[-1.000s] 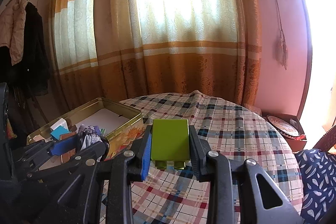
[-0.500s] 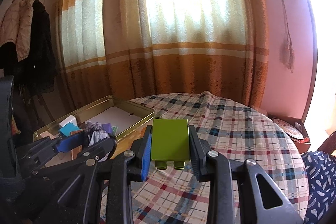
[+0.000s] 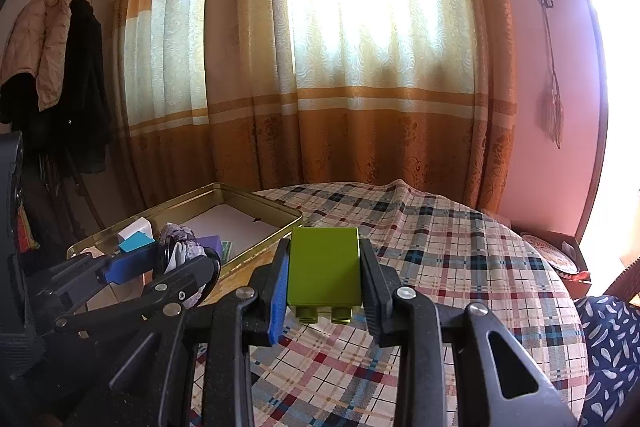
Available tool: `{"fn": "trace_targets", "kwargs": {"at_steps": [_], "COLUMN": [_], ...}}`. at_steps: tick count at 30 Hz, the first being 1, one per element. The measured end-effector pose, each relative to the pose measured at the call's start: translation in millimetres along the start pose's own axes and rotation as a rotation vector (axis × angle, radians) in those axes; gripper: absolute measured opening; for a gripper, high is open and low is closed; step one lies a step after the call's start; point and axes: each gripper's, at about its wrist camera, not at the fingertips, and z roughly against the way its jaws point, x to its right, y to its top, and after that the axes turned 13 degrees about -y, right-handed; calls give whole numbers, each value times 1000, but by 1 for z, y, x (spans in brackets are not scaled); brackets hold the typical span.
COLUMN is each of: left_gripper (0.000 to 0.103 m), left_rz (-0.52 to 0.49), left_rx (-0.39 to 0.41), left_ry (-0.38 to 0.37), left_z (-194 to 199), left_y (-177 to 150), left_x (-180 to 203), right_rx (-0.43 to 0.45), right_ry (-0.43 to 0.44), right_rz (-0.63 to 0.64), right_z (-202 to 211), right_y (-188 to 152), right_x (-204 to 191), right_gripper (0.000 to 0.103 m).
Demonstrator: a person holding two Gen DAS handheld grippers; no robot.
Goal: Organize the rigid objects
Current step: 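Carry the dark object and green block in both grippers toward the tray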
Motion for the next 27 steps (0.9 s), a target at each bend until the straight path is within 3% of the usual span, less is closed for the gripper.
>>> {"fn": "trace_targets", "kwargs": {"at_steps": [27], "left_gripper": [44], "left_rz": [-21], "left_rx": [69], "left_ry": [41], "left_z": [18], "left_y": [-3], "left_x": [-10], "right_rx": [30], "right_ry": [28], "right_rz": [27], "right_z": [9], "right_y": [-1], "right_x": [-14], "right_gripper": [34]}}
